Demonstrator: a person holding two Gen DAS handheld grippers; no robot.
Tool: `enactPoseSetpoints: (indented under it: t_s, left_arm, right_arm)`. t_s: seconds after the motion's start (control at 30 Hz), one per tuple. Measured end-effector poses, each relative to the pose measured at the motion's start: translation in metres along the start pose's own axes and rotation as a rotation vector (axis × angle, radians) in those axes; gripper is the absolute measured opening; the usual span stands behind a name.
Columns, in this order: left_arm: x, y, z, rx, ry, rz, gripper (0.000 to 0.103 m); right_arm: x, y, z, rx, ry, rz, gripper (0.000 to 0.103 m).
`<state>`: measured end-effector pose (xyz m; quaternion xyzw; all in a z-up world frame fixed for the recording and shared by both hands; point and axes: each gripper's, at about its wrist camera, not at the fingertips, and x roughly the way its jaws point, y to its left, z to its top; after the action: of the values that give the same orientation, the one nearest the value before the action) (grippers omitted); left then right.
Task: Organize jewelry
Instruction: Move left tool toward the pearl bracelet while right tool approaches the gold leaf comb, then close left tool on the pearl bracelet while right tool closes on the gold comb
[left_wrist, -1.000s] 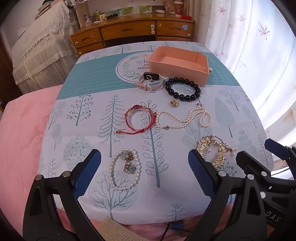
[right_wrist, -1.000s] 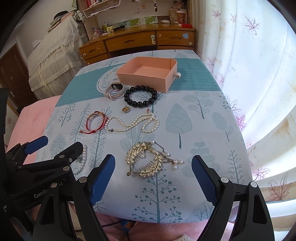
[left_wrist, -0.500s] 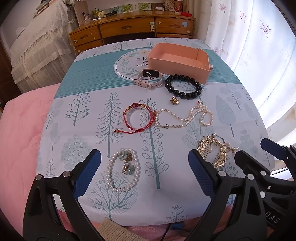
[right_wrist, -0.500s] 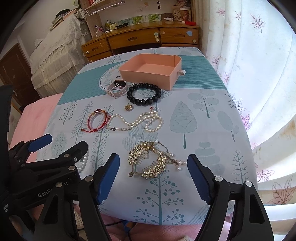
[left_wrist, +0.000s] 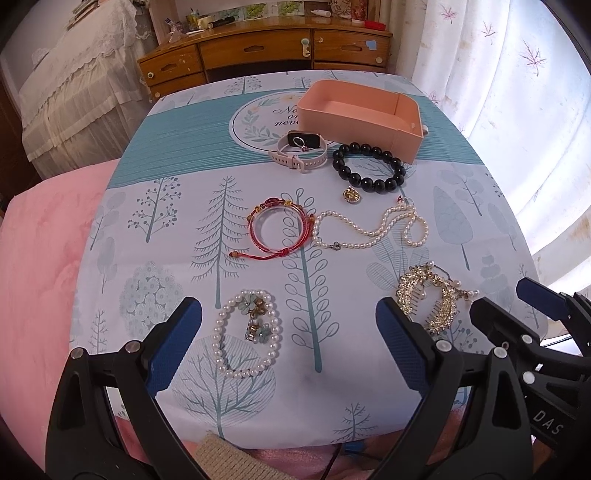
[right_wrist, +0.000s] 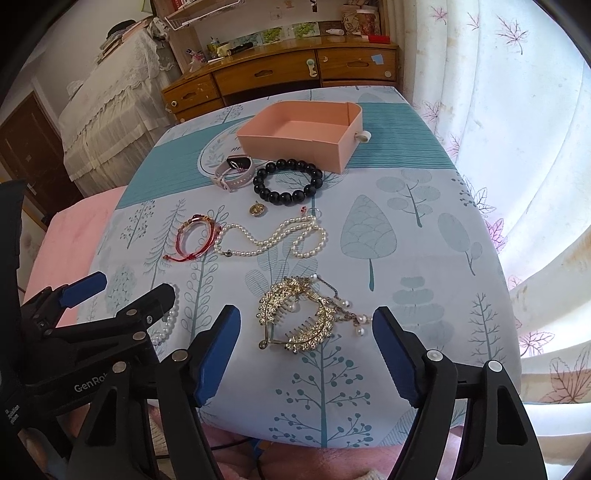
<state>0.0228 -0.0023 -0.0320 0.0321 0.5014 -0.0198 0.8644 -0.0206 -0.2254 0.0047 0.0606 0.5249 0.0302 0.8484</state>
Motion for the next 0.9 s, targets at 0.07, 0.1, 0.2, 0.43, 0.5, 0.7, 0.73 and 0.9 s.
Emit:
enactPoseSetpoints:
  t_s: [0.07,0.1,0.2,0.43,0.5,0.7,0.73,0.9]
  left_arm:
    - [-0.001,0.000,-0.001,0.000,0.001,0.000,0.094]
    - [-0.001,0.000,-0.001,0.000,0.000,0.000,0.094]
    - [-0.001,0.000,-0.001,0.001,-0.002,0.001,0.094]
    - [0.000,0.001,-0.002,-0.006,0.011,-0.001,0.094]
    - [0.002,0.002,-0.002,-0.010,0.019,-0.002,0.094]
    - [0.010,0.014,0.001,-0.043,0.043,-0.004,0.094]
    - [0.012,0.019,0.002,-0.052,0.044,0.001,0.094]
    - [0.025,0.052,0.008,-0.095,0.062,0.038,0.094]
  right_arm:
    - [0.002,0.002,0.000,-0.004,0.010,-0.001,0.071]
    - [0.003,0.002,-0.001,-0.005,0.012,0.000,0.070]
    - [0.003,0.004,-0.002,-0.011,0.011,-0.001,0.068]
    - [0.005,0.005,-0.002,-0.009,0.018,0.003,0.064]
    - [0.007,0.005,-0.002,-0.008,0.024,0.006,0.064]
    - [0.012,0.001,0.002,-0.003,0.032,0.018,0.057]
    - [0.014,-0.002,0.004,0.004,0.035,0.021,0.054]
    - [0.027,-0.012,0.009,0.008,0.074,0.029,0.047]
